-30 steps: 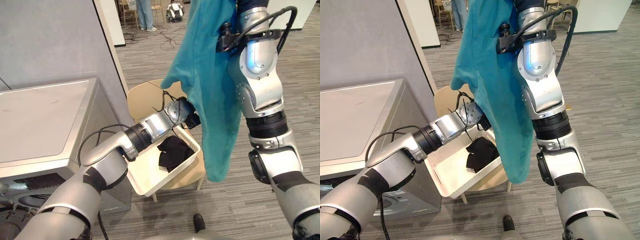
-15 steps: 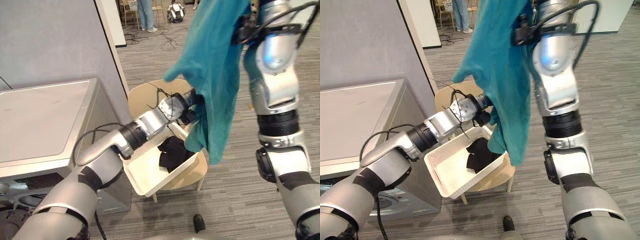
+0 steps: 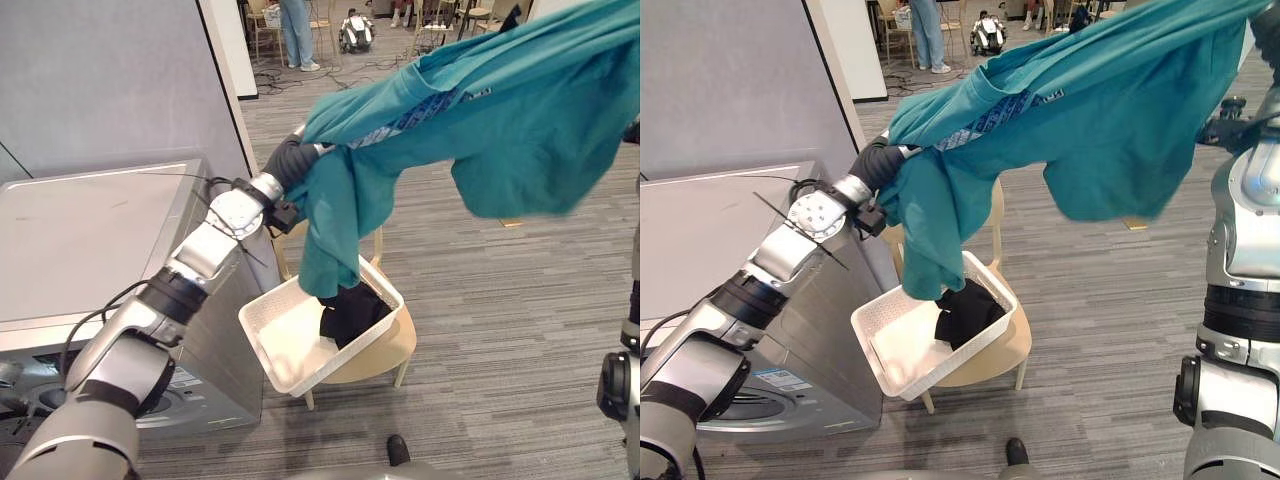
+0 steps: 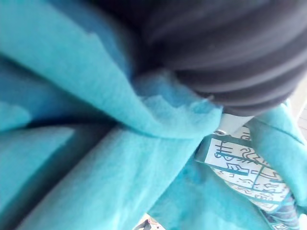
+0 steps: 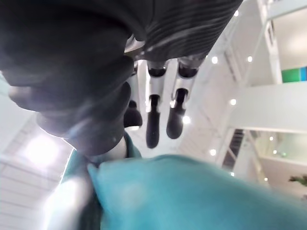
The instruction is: Pick up the laundry basket with both hands and put the clothes into the washing machine.
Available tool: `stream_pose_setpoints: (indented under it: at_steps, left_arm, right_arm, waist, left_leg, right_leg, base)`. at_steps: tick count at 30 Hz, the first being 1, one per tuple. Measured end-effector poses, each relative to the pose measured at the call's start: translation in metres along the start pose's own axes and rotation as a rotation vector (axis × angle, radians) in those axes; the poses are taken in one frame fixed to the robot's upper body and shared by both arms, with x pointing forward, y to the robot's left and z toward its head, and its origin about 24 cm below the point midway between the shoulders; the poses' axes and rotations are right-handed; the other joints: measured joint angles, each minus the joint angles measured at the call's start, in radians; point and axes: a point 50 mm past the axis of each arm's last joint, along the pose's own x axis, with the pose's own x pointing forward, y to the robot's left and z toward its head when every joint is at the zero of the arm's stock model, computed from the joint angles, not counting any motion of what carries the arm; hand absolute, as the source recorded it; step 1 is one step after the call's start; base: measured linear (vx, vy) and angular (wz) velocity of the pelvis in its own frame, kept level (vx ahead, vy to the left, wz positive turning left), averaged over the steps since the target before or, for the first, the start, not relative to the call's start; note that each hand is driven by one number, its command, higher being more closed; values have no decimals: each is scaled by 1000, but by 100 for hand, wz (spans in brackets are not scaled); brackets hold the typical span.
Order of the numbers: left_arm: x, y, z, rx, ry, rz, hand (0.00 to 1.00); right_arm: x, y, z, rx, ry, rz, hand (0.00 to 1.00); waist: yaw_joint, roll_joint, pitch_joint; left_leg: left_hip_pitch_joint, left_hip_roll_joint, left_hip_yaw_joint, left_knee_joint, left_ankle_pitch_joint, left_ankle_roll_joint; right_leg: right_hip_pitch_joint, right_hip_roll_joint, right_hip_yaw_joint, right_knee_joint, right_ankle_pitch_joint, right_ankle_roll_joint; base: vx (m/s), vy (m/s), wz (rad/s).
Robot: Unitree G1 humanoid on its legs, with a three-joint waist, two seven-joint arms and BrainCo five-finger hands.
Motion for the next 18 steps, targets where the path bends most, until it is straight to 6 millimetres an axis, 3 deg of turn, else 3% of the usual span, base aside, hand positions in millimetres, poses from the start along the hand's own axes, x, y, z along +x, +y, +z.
stream_pose_setpoints:
  at_steps: [5,9,16,18]
  left_arm:
    - [-31,26,12,24,-65,92,100]
    - [-62,43,27,60,-141,165,100]
    - [-126,62,49,180,-235,341,100]
    - [-176,108,45,186,-217,721,100]
  right_arm:
    - [-27,-18,-1,-82,-16,35,0]
    - [-49,-29,1,-142,-31,72,0]
    - [-101,-36,-21,-132,105,34,0]
    - [-123,-91,-46,-203,278,-239,0]
  waist:
    - [3,-14,-9]
    - [23,-15,-13]
    - [45,-11,-31]
    - [58,-10,-41]
  left_leg:
    - [6,-2,-3,-10,1,1]
    - [14,-4,-2,-18,1,1]
    - [15,-4,-28,-33,8,0]
    - [12,-3,-32,-34,8,0]
  right_leg:
    - [4,-2,-3,0,-2,3]
    - [7,-3,-3,0,-5,6]
    - [16,-5,-30,0,-19,6]
    - [17,-4,-37,0,-24,3]
  base:
    - [0,0,0]
    - [0,0,0]
    - [-18,-10,11]
    - [-13,-9,7]
